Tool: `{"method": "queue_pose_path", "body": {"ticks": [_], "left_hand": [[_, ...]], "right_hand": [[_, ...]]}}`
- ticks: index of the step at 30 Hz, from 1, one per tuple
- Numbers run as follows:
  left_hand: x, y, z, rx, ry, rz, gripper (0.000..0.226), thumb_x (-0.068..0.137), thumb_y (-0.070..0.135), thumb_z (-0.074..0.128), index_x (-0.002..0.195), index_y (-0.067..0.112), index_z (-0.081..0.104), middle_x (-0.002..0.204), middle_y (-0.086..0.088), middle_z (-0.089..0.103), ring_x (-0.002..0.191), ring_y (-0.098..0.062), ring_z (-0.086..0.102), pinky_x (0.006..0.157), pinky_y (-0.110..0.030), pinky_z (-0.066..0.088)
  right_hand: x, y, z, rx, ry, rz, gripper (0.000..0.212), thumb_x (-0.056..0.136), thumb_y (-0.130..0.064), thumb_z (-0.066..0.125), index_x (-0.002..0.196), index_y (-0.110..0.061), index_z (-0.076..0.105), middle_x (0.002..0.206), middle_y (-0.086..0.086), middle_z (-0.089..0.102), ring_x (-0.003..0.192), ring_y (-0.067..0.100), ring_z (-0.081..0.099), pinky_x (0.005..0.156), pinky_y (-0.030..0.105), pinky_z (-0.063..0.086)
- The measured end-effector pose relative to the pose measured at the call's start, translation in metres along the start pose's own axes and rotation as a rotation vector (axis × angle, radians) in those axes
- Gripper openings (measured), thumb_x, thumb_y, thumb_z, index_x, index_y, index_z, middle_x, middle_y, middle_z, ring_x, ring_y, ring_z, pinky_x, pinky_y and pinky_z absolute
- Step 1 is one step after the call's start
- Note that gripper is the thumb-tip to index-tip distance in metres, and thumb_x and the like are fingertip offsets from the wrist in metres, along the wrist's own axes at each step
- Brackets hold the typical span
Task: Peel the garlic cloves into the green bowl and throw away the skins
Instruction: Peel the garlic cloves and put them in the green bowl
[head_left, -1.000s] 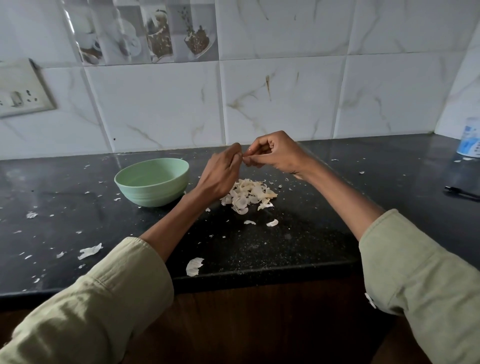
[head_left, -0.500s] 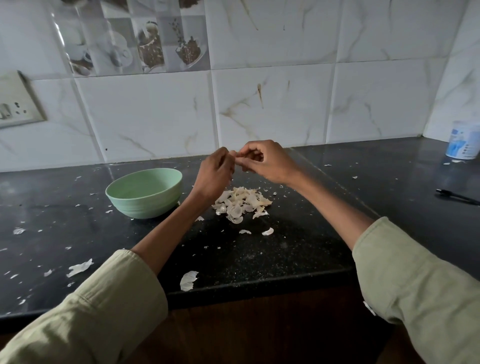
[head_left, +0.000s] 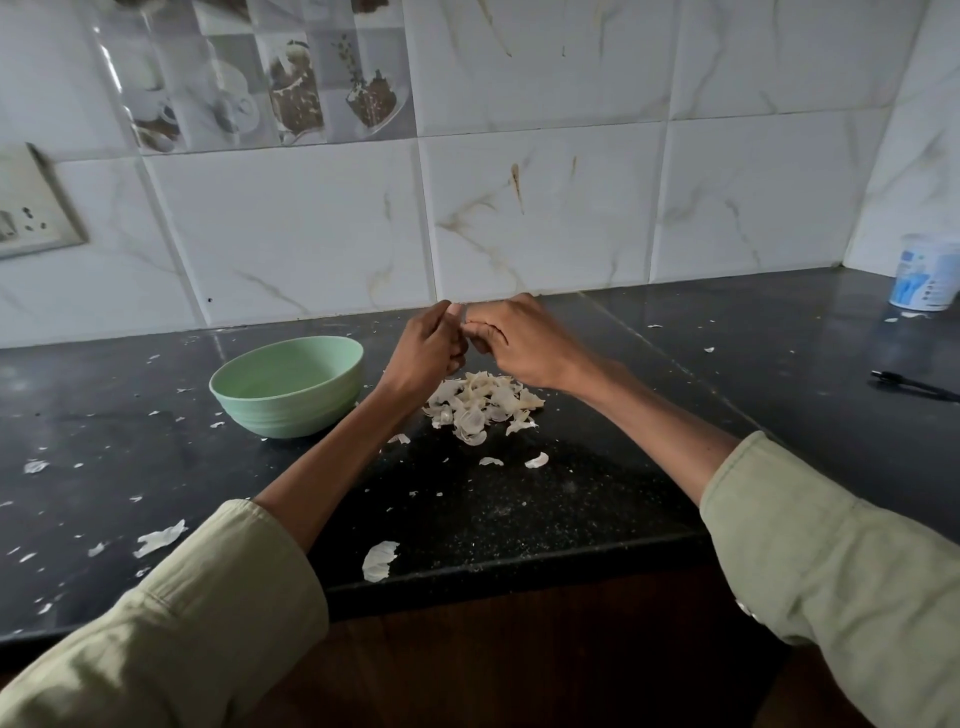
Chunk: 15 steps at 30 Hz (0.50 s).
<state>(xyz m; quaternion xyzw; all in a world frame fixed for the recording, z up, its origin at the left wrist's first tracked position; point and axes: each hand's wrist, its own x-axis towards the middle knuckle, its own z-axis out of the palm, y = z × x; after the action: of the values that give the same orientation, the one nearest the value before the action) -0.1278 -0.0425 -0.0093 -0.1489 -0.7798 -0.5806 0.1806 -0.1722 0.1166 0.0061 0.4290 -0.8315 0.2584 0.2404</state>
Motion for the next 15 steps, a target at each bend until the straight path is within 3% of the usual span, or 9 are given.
{"method": "queue_pose_path", "body": {"ticks": [2,7,12,15], "left_hand": [[-0.0008,-0.0007,-0.0014,-0.009,-0.02,-0.018,0.037,0.116,0.023,0.033,0.098,-0.001,0.055,0.055,0.014,0.057,0.053,-0.002,0.04,0.053,-0.017,0.036],[-0.0002,-0.0022,-0.0064,-0.025,-0.031,-0.031,0.045,0.116,0.024,0.034,0.107,-0.016,0.053,0.068,0.0,0.044,0.057,-0.007,0.037,0.053,-0.017,0.036],[0.0006,-0.0003,-0.0046,-0.023,-0.018,-0.026,0.037,0.115,0.026,0.036,0.097,0.0,0.056,0.067,0.004,0.044,0.057,-0.007,0.041,0.055,-0.018,0.039],[0.0021,-0.0018,-0.0023,0.043,0.04,-0.007,0.033,0.114,0.027,0.04,0.087,0.012,0.051,0.068,0.004,0.051,0.059,-0.011,0.049,0.061,-0.028,0.044]], "right_hand": [[-0.0011,-0.0005,-0.0001,0.004,-0.01,-0.001,0.033,0.106,-0.011,0.054,0.074,-0.018,0.055,0.06,-0.015,0.053,0.052,-0.001,0.052,0.053,0.014,0.033],[-0.0028,-0.0031,-0.0026,0.005,-0.02,0.013,0.031,0.105,-0.01,0.056,0.074,-0.018,0.057,0.059,-0.015,0.054,0.051,-0.002,0.05,0.053,0.012,0.034],[-0.002,-0.0019,-0.0044,0.014,0.03,0.028,0.032,0.105,-0.015,0.058,0.073,-0.009,0.064,0.061,-0.004,0.059,0.053,0.006,0.052,0.055,0.028,0.04],[-0.0006,-0.0007,-0.0029,-0.001,0.054,0.047,0.032,0.104,-0.018,0.061,0.072,-0.011,0.065,0.06,-0.002,0.061,0.052,0.013,0.055,0.057,0.038,0.048]]}}
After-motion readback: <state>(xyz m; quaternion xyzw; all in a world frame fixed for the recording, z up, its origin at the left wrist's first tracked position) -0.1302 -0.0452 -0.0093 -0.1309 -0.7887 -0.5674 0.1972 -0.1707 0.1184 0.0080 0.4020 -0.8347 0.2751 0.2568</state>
